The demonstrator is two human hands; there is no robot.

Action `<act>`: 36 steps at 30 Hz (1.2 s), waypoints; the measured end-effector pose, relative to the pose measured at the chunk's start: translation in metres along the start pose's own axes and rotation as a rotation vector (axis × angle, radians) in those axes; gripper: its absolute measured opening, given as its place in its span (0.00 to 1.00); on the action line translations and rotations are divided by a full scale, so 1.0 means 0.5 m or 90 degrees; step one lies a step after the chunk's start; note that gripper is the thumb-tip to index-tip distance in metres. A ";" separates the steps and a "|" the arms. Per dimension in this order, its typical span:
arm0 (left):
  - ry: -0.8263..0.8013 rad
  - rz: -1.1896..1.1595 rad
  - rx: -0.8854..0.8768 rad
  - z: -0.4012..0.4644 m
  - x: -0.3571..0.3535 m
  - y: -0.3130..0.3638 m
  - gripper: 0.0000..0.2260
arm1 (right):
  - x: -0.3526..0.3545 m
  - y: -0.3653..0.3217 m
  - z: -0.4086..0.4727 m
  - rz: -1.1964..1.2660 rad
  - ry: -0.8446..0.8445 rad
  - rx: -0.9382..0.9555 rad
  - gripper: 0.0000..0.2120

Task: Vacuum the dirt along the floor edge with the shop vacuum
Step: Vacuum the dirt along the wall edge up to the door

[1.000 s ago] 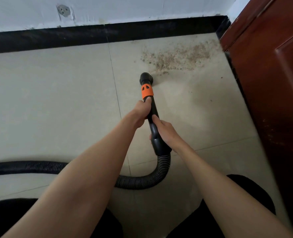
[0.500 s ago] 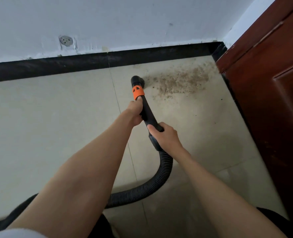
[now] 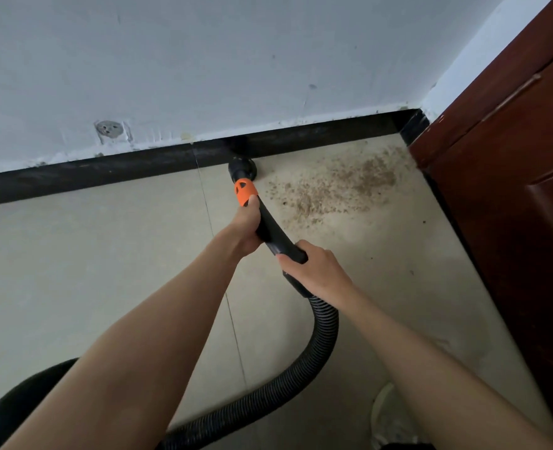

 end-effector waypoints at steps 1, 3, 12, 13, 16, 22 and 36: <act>0.010 0.010 -0.004 0.011 -0.009 -0.007 0.22 | -0.004 0.017 0.008 0.014 0.006 -0.001 0.15; 0.031 0.050 -0.018 0.032 -0.028 -0.022 0.21 | -0.012 0.050 0.024 0.053 0.009 -0.003 0.15; 0.113 0.185 -0.073 0.089 -0.078 -0.042 0.25 | -0.023 0.132 0.070 0.232 -0.007 -0.007 0.13; 0.114 0.198 -0.079 0.091 -0.087 -0.043 0.25 | -0.023 0.138 0.070 0.249 0.001 -0.011 0.12; 0.118 0.241 -0.100 0.096 -0.115 -0.042 0.25 | -0.016 0.153 0.072 0.274 0.031 -0.022 0.12; 0.102 0.310 -0.111 0.093 -0.144 -0.033 0.25 | -0.011 0.153 0.068 0.330 0.090 -0.045 0.13; 0.030 0.287 -0.092 0.044 -0.071 -0.082 0.26 | -0.036 0.123 -0.024 0.294 -0.018 -0.035 0.11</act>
Point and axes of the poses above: each hand's wrist, its own z-axis towards the middle knuckle, its own x-axis out of the back of the hand, y = z × x, the point moved 4 cm from there along z, towards the middle knuckle
